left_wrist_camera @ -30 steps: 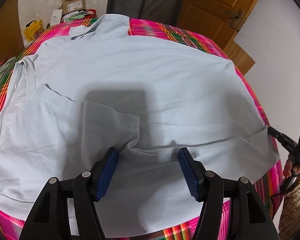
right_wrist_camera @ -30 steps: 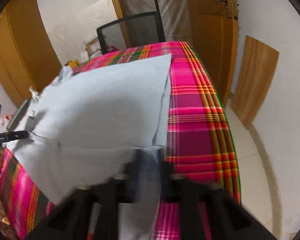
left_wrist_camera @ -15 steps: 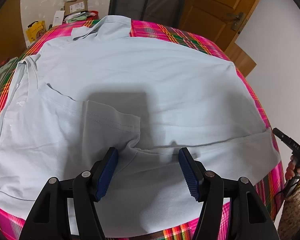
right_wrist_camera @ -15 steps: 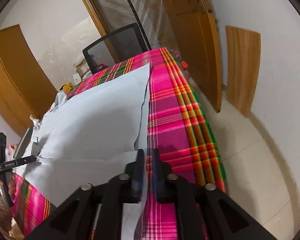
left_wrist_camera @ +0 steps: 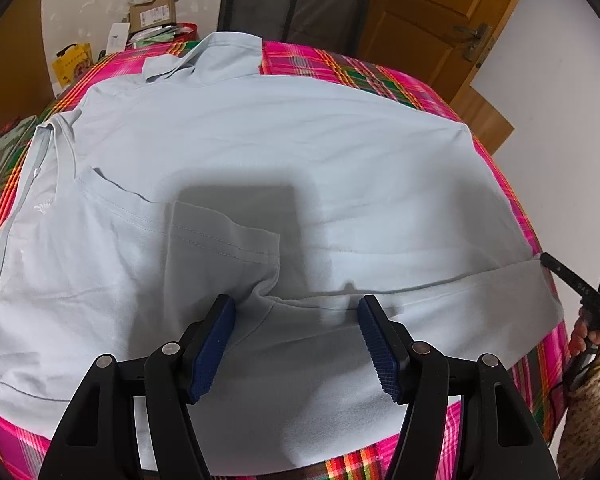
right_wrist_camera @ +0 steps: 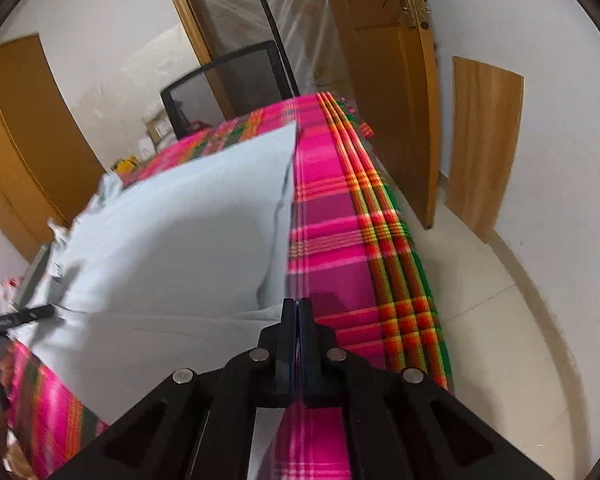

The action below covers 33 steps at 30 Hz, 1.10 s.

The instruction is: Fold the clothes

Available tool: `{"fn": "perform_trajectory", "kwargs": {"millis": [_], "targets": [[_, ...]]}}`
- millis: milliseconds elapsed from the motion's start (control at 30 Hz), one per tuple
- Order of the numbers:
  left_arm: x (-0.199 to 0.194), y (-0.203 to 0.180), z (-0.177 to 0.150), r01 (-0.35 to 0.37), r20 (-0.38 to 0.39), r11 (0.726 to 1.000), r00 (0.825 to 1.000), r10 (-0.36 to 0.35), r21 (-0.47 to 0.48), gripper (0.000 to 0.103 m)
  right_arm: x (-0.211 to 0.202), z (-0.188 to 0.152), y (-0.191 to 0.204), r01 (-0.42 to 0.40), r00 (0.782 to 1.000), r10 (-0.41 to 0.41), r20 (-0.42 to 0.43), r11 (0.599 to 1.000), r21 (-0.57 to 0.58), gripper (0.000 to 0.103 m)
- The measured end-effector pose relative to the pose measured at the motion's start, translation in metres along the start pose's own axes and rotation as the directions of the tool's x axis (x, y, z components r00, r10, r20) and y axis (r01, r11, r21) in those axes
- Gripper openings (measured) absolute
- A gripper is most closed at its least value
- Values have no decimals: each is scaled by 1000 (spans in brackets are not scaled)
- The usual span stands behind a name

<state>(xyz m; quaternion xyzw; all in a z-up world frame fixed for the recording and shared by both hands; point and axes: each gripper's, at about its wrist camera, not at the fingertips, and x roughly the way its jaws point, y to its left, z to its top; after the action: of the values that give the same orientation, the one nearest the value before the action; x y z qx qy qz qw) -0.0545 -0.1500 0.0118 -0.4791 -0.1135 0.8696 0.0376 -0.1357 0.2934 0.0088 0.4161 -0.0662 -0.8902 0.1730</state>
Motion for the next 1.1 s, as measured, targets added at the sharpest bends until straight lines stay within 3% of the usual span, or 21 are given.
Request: {"fn": "perform_trajectory", "kwargs": {"millis": [300,433,467,567,667,800,933,1033,1100], "targets": [[-9,5,2,-8,22,1000,1000,9,-24,67,8,-3,7,119,992,-121,-45,992,-40,5],[-28,16,-1,-16,61,998,998,19,-55,67,-6,-7,7,243,969,-244,-48,970,-22,23],[-34,21,-3,-11,69,998,998,15,-66,67,-14,-8,9,260,965,-261,-32,965,-16,23],[-53,33,-16,-6,93,996,996,14,-88,67,-39,-15,24,191,981,-190,29,981,-19,23],[-61,41,-32,1,83,995,997,7,-97,68,-45,-28,49,100,995,-98,23,991,-84,25],[-64,55,-49,-12,52,994,998,18,-106,68,-30,-52,65,133,989,-141,-42,980,-147,25],[-67,80,-60,-23,40,986,999,30,-166,68,-36,-72,51,176,982,-181,-45,979,-99,26],[-70,99,-67,-31,30,977,999,38,-211,68,-42,-76,42,194,979,-198,-49,978,-76,41],[-71,111,-72,-37,23,970,999,44,-240,69,-45,-76,38,205,977,-208,-54,977,-52,42]]}}
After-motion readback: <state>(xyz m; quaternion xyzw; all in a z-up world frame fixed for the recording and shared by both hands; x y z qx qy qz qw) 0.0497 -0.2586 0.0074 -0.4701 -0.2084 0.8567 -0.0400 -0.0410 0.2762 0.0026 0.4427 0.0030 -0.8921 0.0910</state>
